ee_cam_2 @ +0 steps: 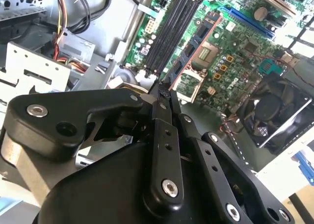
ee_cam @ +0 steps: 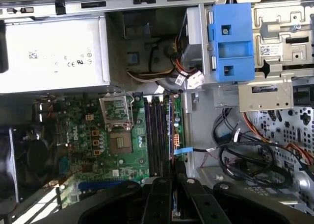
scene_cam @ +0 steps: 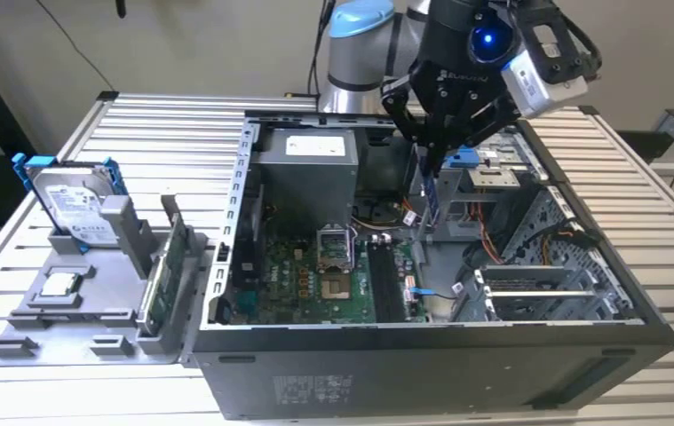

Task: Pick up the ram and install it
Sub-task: 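Insert the ram into the slot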

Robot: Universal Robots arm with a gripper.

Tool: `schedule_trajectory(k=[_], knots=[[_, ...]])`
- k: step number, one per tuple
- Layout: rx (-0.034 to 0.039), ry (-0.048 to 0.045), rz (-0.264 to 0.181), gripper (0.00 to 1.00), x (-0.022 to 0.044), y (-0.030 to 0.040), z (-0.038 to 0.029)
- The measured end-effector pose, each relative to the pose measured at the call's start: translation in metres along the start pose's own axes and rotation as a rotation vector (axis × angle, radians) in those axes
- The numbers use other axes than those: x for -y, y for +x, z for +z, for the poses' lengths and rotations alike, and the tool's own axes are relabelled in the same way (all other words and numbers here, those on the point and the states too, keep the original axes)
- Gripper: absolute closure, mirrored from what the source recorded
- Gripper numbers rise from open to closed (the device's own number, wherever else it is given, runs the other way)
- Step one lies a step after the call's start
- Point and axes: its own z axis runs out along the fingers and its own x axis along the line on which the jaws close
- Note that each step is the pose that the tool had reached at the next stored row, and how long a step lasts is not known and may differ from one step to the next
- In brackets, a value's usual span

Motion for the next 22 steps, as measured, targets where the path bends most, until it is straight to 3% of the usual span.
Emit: schedule_trajectory(k=[7, 13, 22], knots=[[0.0000, -0.0002, 0.000, 0.86, 0.0000, -0.0001, 0.0006], [-0.0006, 0.0000, 0.000, 0.86, 0.0000, -0.0016, 0.0062], [-0.0125, 0.0030, -0.002, 0.86, -0.0002, -0.0076, 0.0166]])
